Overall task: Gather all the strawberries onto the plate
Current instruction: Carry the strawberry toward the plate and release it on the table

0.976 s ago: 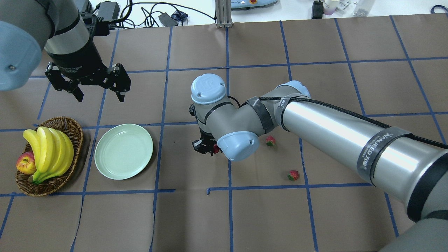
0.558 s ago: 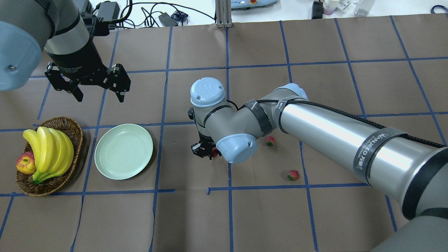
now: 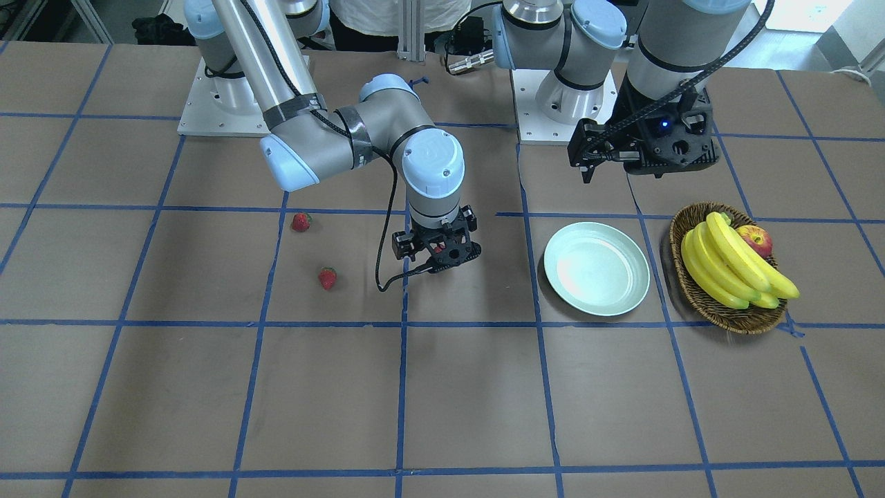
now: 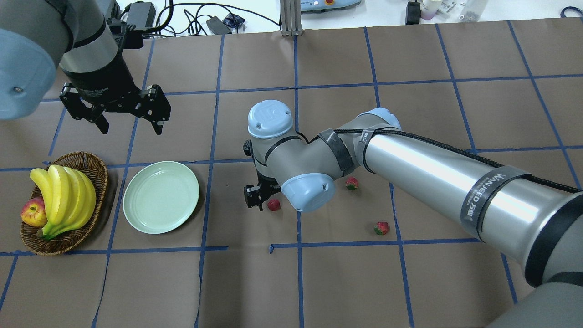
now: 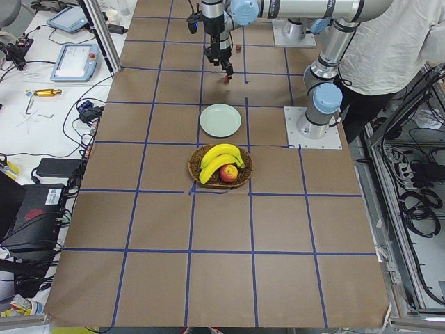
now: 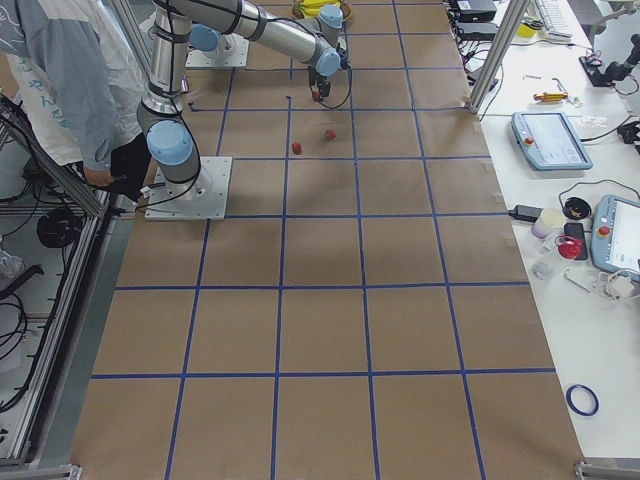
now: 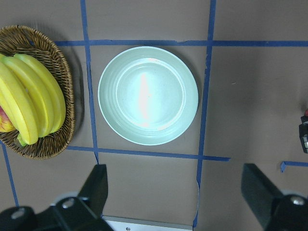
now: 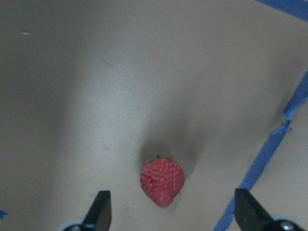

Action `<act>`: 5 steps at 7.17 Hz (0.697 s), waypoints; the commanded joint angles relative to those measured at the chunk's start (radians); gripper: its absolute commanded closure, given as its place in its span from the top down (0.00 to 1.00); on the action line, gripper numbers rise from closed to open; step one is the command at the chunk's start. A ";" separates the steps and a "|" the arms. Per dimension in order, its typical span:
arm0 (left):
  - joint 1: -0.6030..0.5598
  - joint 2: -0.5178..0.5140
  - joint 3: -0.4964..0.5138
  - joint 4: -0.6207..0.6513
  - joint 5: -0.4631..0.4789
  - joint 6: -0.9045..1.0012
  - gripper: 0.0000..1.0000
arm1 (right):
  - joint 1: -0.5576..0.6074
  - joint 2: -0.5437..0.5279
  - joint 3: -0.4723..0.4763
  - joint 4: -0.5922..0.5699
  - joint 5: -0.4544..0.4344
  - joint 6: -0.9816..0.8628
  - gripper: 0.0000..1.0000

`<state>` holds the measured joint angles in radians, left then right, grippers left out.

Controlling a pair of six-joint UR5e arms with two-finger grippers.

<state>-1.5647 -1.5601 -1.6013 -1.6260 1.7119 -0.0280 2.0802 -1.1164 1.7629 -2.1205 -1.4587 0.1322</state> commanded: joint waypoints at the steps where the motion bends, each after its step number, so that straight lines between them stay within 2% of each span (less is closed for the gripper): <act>1: 0.000 0.000 0.001 0.000 0.000 0.000 1.00 | -0.029 -0.073 -0.011 0.111 -0.081 -0.018 1.00; 2: 0.000 0.000 -0.002 0.000 0.002 0.000 1.00 | -0.092 -0.104 -0.011 0.169 -0.138 -0.043 1.00; 4: 0.000 0.000 -0.008 0.002 0.000 0.000 1.00 | -0.182 -0.105 -0.011 0.166 -0.236 -0.092 1.00; 5: 0.000 -0.002 -0.009 0.002 0.000 -0.003 1.00 | -0.248 -0.105 0.004 0.162 -0.236 -0.132 1.00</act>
<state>-1.5647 -1.5604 -1.6081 -1.6247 1.7120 -0.0283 1.9022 -1.2197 1.7557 -1.9579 -1.6690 0.0454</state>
